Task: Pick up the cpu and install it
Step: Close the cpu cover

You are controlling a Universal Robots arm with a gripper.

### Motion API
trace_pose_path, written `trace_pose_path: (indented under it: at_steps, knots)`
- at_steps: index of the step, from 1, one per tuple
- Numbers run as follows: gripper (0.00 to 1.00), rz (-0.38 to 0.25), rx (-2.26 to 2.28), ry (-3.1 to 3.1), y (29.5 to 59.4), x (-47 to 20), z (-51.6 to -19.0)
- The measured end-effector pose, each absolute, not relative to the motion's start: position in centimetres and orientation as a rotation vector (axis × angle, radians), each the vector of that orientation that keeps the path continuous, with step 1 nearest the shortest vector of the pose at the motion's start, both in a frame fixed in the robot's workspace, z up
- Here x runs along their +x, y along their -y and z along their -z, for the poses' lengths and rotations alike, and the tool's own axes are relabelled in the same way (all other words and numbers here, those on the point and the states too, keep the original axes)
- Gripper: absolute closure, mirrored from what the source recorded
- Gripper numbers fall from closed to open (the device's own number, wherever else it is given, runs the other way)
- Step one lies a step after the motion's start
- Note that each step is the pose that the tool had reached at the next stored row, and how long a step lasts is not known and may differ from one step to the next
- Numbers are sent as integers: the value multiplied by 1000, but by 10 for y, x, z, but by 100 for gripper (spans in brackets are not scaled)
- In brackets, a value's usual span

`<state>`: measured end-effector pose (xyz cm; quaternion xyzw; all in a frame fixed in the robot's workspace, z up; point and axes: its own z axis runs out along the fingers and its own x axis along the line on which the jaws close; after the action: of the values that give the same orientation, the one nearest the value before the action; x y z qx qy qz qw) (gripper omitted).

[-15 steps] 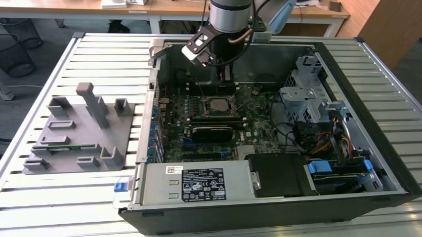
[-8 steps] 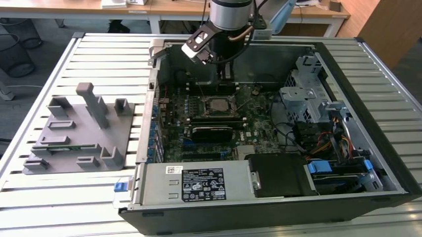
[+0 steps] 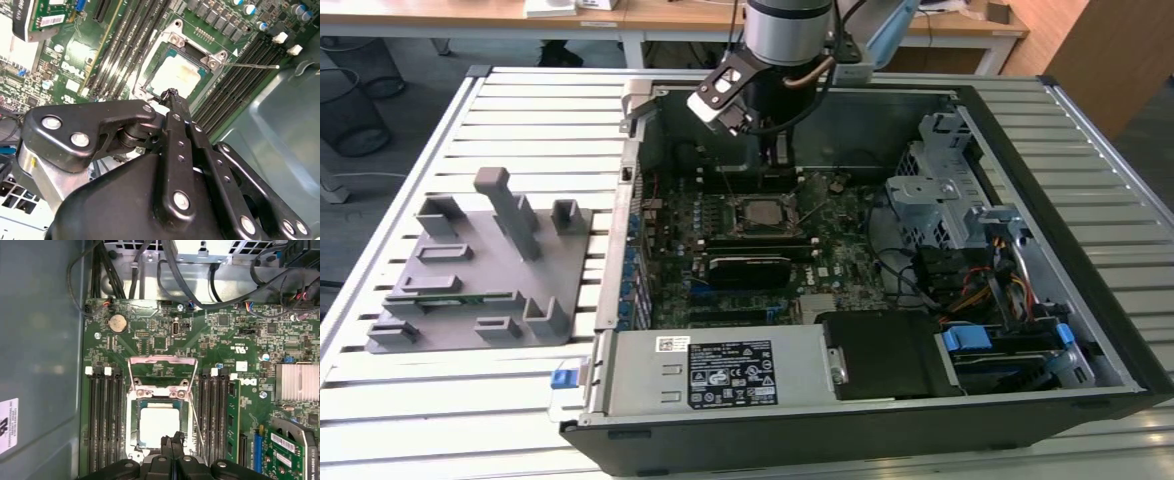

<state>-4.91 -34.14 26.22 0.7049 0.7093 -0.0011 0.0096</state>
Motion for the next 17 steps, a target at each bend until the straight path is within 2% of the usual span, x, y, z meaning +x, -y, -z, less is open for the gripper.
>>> trace_pose_path:
  at_steps: [17]
  knots:
    - [89,5,2202,-2215,342,-33,-271]
